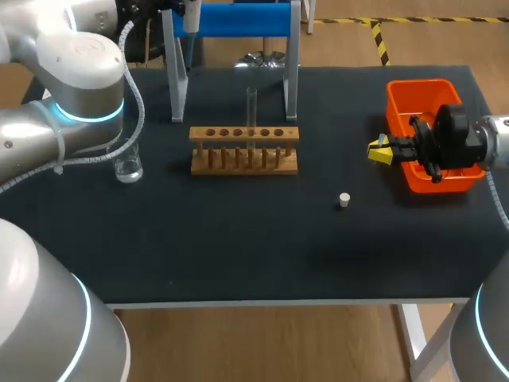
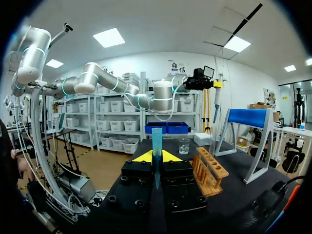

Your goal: Invert the test tube, pick up the pipette, mount the tip to pipette, aspirate from beaker and dispense into the tube, eject the tip, return the pipette, and cap with the stopper.

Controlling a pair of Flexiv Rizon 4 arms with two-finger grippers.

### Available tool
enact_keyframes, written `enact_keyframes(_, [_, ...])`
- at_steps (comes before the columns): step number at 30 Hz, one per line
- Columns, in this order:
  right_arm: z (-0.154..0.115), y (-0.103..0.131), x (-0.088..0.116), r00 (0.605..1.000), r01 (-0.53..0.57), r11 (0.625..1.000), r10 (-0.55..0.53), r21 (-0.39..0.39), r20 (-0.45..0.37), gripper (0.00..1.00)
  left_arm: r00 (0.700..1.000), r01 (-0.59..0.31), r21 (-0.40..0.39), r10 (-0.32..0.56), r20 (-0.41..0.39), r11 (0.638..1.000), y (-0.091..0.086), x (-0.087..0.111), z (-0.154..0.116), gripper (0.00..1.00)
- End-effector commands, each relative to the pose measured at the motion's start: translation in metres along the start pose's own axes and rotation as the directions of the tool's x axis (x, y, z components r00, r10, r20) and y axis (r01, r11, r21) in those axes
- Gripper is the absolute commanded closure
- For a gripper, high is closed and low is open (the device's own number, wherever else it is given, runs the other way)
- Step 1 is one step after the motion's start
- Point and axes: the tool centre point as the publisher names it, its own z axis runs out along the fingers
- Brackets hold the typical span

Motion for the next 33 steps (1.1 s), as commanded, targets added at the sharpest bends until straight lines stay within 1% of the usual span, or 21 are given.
enact_keyframes(1, [0.000, 0.000, 0.001, 1.000, 0.001, 1.000, -0.001, 0.001, 0.002, 1.00, 0.998, -0.003, 0.047, 0.005, -0.056, 0.999, -0.004, 0.005, -0.018, 1.00])
enact_keyframes(4, [0.000, 0.000, 0.001, 1.000, 0.001, 1.000, -0.001, 0.001, 0.002, 1.00, 0.998, 0.005, 0.098, 0.002, -0.068, 0.995, -0.010, 0.016, -0.032, 1.00])
enact_keyframes(7, [0.000, 0.000, 0.001, 1.000, 0.001, 1.000, -0.001, 0.001, 0.002, 1.00, 0.995, 0.022, 0.116, -0.010, -0.103, 0.993, -0.015, 0.029, -0.041, 1.00])
enact_keyframes(13, [0.000, 0.000, 0.001, 1.000, 0.001, 1.000, -0.001, 0.001, 0.002, 1.00, 0.981, 0.035, 0.147, -0.006, -0.191, 0.989, -0.028, 0.059, -0.055, 1.00])
enact_keyframes(14, [0.000, 0.000, 0.001, 1.000, 0.001, 1.000, -0.001, 0.001, 0.002, 1.00, 0.977, 0.039, 0.154, -0.006, -0.213, 0.987, -0.031, 0.065, -0.057, 1.00])
enact_keyframes(15, [0.000, 0.000, 0.001, 1.000, 0.001, 1.000, -0.001, 0.001, 0.002, 1.00, 0.973, 0.040, 0.144, -0.006, -0.229, 0.989, -0.033, 0.070, -0.058, 1.00])
enact_keyframes(17, [0.000, 0.000, 0.001, 1.000, 0.001, 1.000, -0.001, 0.001, 0.002, 1.00, 0.966, 0.056, 0.162, -0.013, -0.258, 0.985, -0.038, 0.083, -0.061, 1.00])
enact_keyframes(18, [0.000, 0.000, 0.001, 1.000, 0.001, 1.000, -0.001, 0.001, 0.002, 1.00, 0.962, 0.064, 0.155, -0.019, -0.274, 0.986, -0.040, 0.089, -0.061, 1.00])
enact_keyframes(20, [0.000, 0.000, 0.001, 1.000, 0.001, 1.000, -0.001, 0.001, 0.002, 1.00, 0.946, 0.089, 0.164, -0.032, -0.324, 0.983, -0.044, 0.104, -0.062, 1.00])
enact_keyframes(22, [0.000, 0.000, 0.001, 1.000, 0.001, 1.000, -0.001, 0.001, 0.002, 1.00, 0.928, 0.101, 0.133, -0.046, -0.370, 0.986, -0.048, 0.123, -0.062, 1.00])
enact_keyframes(33, [0.000, 0.000, 0.001, 1.000, 0.001, 1.000, -0.001, 0.001, 0.002, 1.00, 0.928, 0.101, 0.133, -0.046, -0.370, 0.986, -0.048, 0.123, -0.062, 1.00])
